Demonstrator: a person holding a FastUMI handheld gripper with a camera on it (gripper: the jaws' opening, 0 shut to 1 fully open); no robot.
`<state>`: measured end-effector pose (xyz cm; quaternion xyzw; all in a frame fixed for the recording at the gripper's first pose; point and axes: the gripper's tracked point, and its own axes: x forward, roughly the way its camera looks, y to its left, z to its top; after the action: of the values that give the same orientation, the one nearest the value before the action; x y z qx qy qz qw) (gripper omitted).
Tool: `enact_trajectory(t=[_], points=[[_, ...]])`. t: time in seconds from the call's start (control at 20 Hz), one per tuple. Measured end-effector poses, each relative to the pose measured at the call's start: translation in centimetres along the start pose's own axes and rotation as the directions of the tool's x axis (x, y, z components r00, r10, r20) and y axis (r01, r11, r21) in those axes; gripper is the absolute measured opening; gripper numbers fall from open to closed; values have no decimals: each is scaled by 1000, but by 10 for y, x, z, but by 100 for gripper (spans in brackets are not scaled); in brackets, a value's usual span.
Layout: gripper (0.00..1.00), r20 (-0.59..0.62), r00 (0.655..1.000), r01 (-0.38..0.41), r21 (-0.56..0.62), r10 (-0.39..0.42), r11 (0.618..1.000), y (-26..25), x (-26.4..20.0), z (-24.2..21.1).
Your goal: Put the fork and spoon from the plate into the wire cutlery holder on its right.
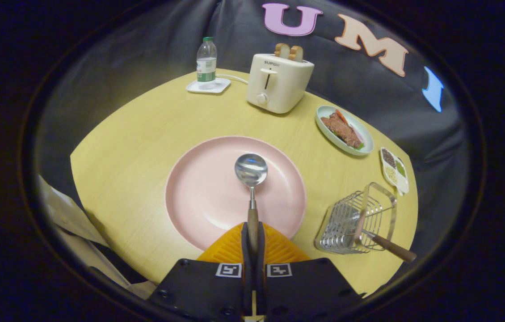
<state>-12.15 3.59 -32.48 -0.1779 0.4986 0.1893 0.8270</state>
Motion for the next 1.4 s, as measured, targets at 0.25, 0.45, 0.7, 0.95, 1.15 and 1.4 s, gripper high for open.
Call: enact_trajectory(t=[0.25,0.45,0.7,0.95,1.15,1.4], points=[[6,-4,1000,7,-10,-7,1000,-19,-17,1],[6,-16,1000,11,12,-11,1000,-40,-31,-1],[6,-16,1000,23,49,-23,999,-70,-47,-1],[6,-21,1000,24,58,-23,998,-93,-66,-7],[6,-34,998,46,56,-44,997,-115,-79,-11],[6,-81,995,67,100,-59,993,-136,-86,-22]])
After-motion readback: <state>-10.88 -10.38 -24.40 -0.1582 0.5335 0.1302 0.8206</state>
